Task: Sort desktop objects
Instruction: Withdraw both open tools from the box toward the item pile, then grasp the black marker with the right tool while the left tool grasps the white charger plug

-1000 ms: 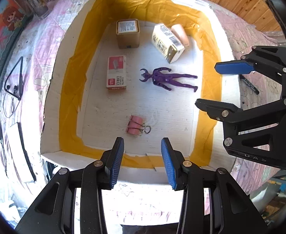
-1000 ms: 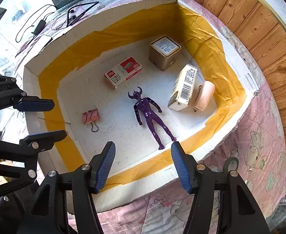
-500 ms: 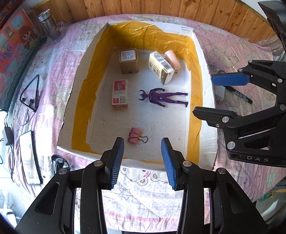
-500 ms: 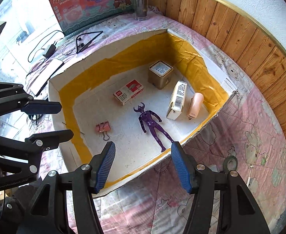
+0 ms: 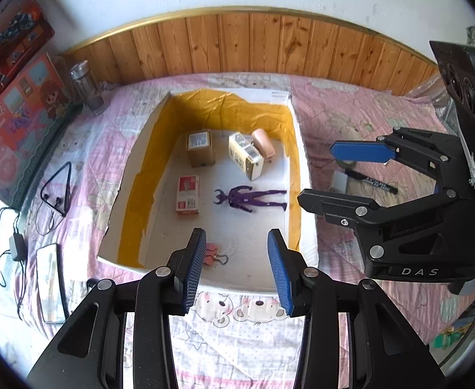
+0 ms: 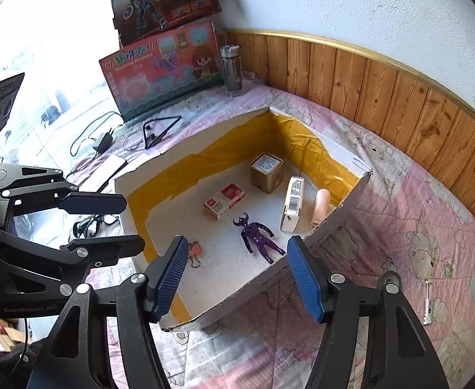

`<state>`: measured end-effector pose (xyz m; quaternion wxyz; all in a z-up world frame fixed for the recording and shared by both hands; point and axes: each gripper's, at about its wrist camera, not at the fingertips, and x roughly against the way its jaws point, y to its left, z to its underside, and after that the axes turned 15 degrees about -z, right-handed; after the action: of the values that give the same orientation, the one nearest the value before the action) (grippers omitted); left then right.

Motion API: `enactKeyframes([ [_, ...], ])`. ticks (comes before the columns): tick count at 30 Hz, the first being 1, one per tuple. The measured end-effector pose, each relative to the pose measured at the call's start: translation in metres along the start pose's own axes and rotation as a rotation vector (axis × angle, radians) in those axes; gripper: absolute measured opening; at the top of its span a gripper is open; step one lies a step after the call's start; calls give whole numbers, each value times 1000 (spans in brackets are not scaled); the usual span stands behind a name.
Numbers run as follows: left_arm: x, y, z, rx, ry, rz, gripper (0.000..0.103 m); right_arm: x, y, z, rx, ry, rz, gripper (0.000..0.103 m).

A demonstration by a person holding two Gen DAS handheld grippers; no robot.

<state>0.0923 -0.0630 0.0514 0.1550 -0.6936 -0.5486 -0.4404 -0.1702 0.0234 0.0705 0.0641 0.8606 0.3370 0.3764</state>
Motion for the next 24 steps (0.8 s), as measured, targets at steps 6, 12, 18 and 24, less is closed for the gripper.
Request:
enactKeyframes([
  [6, 26, -24, 4, -46, -138, 18, 42, 26, -8, 27, -29, -164, -44, 67],
  [12, 36, -69, 2, -102, -167, 135, 50, 60, -38, 65, -89, -296, -63, 67],
  [18, 2, -118, -4, -113, -57, 225, 51, 70, -114, 110, -256, -262, 39, 67],
  [24, -55, -163, -17, -114, 35, 234, 52, 46, -170, 137, -276, -108, 115, 67],
])
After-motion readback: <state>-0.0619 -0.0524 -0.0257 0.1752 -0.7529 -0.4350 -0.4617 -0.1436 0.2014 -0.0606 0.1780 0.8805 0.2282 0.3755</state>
